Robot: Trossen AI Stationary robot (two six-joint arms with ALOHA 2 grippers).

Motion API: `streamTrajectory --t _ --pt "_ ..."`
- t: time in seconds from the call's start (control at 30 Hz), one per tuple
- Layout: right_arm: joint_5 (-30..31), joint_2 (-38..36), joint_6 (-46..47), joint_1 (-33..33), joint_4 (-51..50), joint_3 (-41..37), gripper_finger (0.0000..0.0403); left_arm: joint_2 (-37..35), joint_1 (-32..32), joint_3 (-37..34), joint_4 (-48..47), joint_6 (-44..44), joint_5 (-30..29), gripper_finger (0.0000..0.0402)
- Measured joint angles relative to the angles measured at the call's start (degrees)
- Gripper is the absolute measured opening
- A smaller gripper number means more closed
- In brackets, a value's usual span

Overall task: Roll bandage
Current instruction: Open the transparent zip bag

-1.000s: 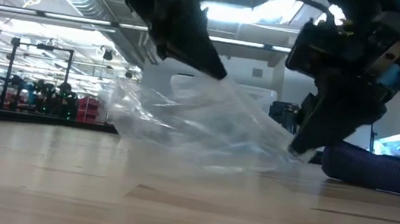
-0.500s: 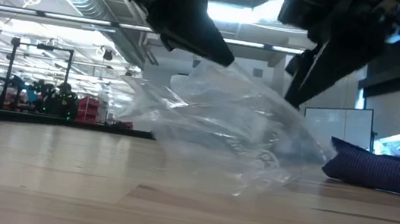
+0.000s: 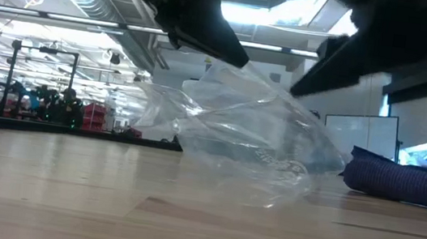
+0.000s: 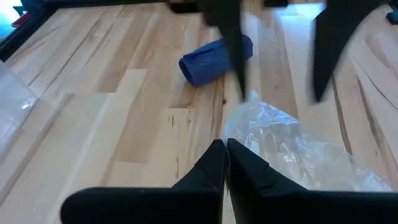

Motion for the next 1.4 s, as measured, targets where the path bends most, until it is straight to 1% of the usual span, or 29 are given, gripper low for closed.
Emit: streamTrajectory --t 0.13,0.37,0.47,0.57,0.77,1.0,1.2,1.3,1.4 --pt "2.5 1.6 0.2 -0.1 1.1 -0.3 0.0241 0.0 0.0 0.0 0.0 0.1 0.0 0.0000" --pt "2.4 -1.2 -1.1 0.0 0.8 -0.2 0.0233 0.0 0.0 0.0 0.0 0.0 0.0 0.0000" --pt "2.4 -1.3 -1.1 -0.1 0.8 -0.1 0.0232 0.0 0.0 0.0 0.0 -0.1 0.0 0.0000" --pt "1.0 -0.6 -1.0 -0.1 1.3 -0.1 0.0232 0.0 0.0 0.0 0.0 -0.1 0.0 0.0000" --pt "1.3 2.4 -0.6 -0.1 1.3 -0.2 0.0232 0.0 0.0 0.0 0.1 -0.2 0.0 0.0000" --pt "0.9 2.8 -1.0 -0.1 2.3 -0.2 0.0232 0.0 0.0 0.0 0.1 -0.1 0.0 0.0000" --pt "1.2 0.8 -1.6 -0.1 1.0 -0.2 0.0232 0.0 0.0 0.0 0.0 -0.2 0.0 0.0000" --pt "3.8 -1.2 -1.7 -0.1 -1.8 -0.2 0.0232 0.0 0.0 0.0 0.1 0.0 0.0 0.0000" --pt "4.3 -1.6 -2.1 -0.1 -3.5 -0.2 0.0232 0.0 0.1 0.0 0.1 0.1 0.0 0.0000"
